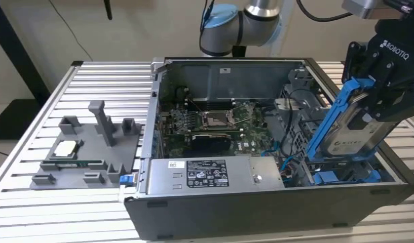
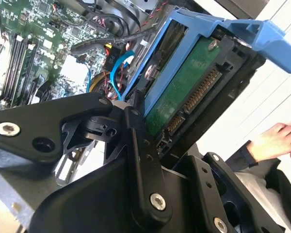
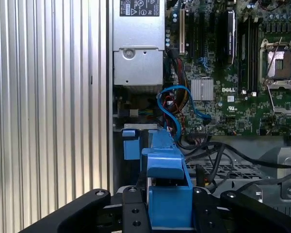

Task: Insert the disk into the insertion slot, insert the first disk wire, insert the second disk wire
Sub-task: 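Insert the disk into the insertion slot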

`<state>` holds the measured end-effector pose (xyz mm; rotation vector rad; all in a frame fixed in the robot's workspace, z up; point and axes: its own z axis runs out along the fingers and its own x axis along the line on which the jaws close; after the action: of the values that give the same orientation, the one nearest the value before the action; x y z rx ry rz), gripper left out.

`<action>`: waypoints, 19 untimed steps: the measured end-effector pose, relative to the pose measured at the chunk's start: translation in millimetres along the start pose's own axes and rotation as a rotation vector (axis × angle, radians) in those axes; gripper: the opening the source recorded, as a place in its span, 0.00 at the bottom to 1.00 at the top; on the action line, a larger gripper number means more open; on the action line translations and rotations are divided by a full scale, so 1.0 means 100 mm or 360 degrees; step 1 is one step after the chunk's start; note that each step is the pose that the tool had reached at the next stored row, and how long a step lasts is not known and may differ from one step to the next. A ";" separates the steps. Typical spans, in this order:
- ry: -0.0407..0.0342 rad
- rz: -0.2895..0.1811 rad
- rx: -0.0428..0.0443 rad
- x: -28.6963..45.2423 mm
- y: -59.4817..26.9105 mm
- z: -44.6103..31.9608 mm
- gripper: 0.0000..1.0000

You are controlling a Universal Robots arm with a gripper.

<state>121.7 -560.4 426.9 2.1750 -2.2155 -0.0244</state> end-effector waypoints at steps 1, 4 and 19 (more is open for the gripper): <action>0.0000 0.0000 0.0000 0.000 0.000 0.001 0.33; 0.0000 0.0000 0.0000 0.004 -0.002 0.008 0.33; -0.0001 0.0000 0.0000 0.065 -0.028 0.152 0.33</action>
<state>123.8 -567.2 411.7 2.1753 -2.2156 -0.0248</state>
